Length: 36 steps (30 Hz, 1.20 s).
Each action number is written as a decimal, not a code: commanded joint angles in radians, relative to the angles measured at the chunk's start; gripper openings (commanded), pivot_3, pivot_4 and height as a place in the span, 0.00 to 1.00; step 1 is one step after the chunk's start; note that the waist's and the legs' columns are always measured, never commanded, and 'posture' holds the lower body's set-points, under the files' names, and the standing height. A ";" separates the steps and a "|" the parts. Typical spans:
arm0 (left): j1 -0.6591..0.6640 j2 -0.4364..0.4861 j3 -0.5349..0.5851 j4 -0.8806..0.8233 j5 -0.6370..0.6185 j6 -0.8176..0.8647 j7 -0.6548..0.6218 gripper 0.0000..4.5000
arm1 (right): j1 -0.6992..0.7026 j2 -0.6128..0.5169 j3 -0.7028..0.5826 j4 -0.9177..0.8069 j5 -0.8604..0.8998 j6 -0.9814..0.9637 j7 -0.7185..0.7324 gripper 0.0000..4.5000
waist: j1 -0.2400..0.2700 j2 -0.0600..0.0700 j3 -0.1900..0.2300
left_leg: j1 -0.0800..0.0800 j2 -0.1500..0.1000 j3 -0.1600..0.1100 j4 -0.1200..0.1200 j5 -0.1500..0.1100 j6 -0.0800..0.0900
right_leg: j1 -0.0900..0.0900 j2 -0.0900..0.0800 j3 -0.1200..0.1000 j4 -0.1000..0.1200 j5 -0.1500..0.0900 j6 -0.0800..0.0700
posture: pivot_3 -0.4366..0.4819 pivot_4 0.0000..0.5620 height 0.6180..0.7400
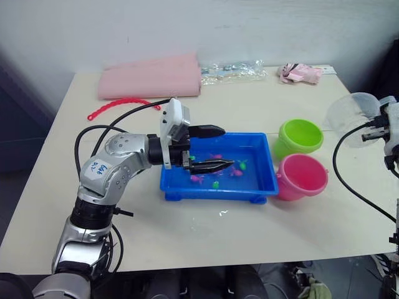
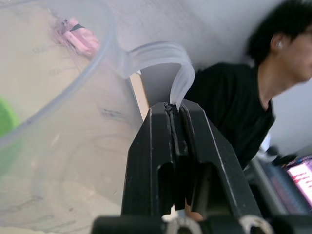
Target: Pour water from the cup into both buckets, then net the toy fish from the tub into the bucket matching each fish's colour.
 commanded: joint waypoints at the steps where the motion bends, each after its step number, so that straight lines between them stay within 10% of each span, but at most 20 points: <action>1: -0.018 -0.001 0.001 0.000 0.033 -0.025 0.021 1.00 | -0.072 -0.061 0.112 0.060 -0.150 -0.144 -0.066 0.02 | 0.000 0.000 0.000 | 0.000 0.000 0.000 0.000 0.000 0.000 | 0.000 0.000 0.000 0.000 0.000 0.000 | 0.48 0.27 0.98; 21: -0.011 0.011 0.018 -0.027 0.033 -0.012 0.036 1.00 | -0.220 -0.247 0.439 0.228 -0.673 -0.433 -0.303 0.02 | -0.004 0.000 0.000 | -0.001 0.001 0.000 0.000 0.001 -0.001 | -0.001 0.000 0.000 0.000 0.000 0.000 | 0.48 0.27 0.98; 36: -0.006 0.006 0.021 -0.027 0.024 -0.013 0.035 1.00 | -0.239 -0.248 0.389 0.306 -0.626 -0.476 -0.293 0.02 | -0.004 0.000 0.000 | -0.001 0.001 0.000 0.000 0.001 -0.001 | -0.001 0.000 -0.001 -0.001 0.000 0.000 | 0.48 0.27 0.98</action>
